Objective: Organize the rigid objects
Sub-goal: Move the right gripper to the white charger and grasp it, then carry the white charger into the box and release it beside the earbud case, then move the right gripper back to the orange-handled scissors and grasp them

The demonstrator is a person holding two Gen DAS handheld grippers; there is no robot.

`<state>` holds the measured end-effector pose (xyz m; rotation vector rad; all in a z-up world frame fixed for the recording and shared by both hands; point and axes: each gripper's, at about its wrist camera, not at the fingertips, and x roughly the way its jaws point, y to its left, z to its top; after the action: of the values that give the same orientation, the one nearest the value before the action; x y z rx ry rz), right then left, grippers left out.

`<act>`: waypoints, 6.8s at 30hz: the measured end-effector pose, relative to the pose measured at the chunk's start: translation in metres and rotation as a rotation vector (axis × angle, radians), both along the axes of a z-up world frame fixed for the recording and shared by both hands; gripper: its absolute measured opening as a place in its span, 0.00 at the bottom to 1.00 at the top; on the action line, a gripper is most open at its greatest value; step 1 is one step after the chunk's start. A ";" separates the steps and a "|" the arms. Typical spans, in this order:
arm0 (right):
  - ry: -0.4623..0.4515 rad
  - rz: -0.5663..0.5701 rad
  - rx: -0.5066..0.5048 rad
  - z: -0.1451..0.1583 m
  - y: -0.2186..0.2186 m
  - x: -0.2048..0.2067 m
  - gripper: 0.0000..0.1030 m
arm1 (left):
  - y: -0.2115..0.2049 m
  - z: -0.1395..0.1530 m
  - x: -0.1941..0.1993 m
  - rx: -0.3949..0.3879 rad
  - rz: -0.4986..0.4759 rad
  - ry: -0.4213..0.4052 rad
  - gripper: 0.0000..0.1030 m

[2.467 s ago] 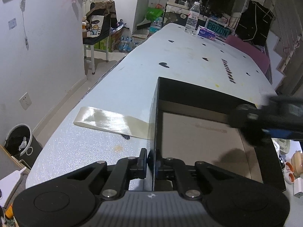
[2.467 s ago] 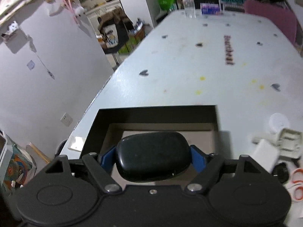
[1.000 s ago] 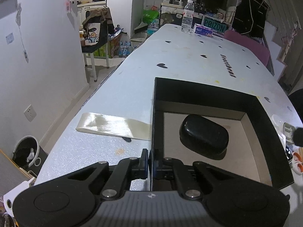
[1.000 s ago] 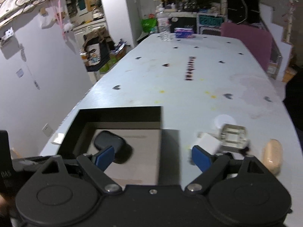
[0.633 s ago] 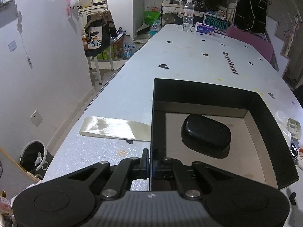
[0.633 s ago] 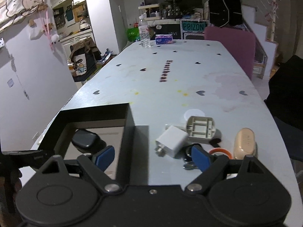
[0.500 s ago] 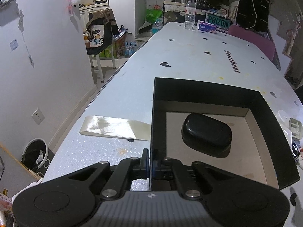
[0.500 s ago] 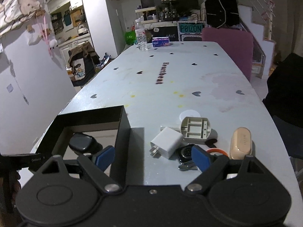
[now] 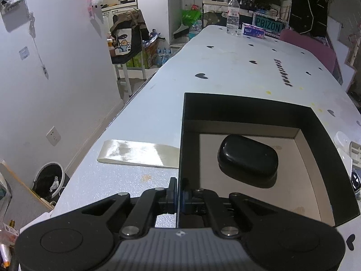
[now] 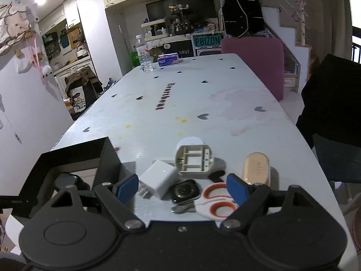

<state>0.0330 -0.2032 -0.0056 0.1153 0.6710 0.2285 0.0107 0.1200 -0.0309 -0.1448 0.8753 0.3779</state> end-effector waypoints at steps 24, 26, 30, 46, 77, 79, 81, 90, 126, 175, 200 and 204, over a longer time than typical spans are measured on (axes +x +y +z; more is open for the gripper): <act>0.122 -0.175 -0.058 -0.040 -0.056 0.028 0.66 | -0.002 0.003 -0.001 -0.010 0.006 0.007 0.02; 0.136 -0.174 -0.067 -0.041 -0.053 0.027 0.66 | -0.003 0.003 -0.001 -0.011 0.006 0.005 0.02; 0.186 -0.199 -0.079 -0.047 -0.054 0.022 0.66 | -0.003 0.003 -0.001 -0.008 0.003 0.004 0.02; 0.181 -0.185 -0.093 -0.042 -0.038 -0.001 0.42 | -0.004 0.004 -0.003 -0.010 -0.010 -0.006 0.01; 0.189 0.279 -0.131 0.018 0.176 0.054 0.42 | -0.003 0.003 -0.007 -0.027 0.004 -0.032 0.03; 0.203 0.271 -0.140 0.012 0.180 0.061 0.42 | -0.003 0.003 -0.007 -0.025 0.004 -0.033 0.02; 0.215 0.268 -0.148 0.007 0.185 0.067 0.42 | -0.003 0.003 -0.007 -0.026 0.004 -0.035 0.02; 0.242 0.259 -0.164 -0.007 0.195 0.076 0.42 | -0.003 0.004 -0.007 -0.028 0.000 -0.035 0.03; 0.075 0.252 -0.087 0.049 0.107 -0.007 0.72 | -0.005 0.005 -0.007 -0.027 -0.003 -0.036 0.03; 0.090 0.008 -0.192 -0.057 0.008 0.016 0.92 | -0.005 0.004 -0.008 -0.023 -0.004 -0.035 0.03; 0.102 0.043 -0.224 -0.066 0.021 0.019 0.90 | -0.005 0.004 -0.008 -0.022 -0.004 -0.035 0.02; 0.095 0.053 -0.219 -0.063 0.023 0.006 0.90 | -0.005 0.004 -0.008 -0.020 -0.004 -0.035 0.02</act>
<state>0.0390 -0.1805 -0.0687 -0.1024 0.7903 0.1993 0.0027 0.1149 -0.0268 -0.1679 0.8448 0.3615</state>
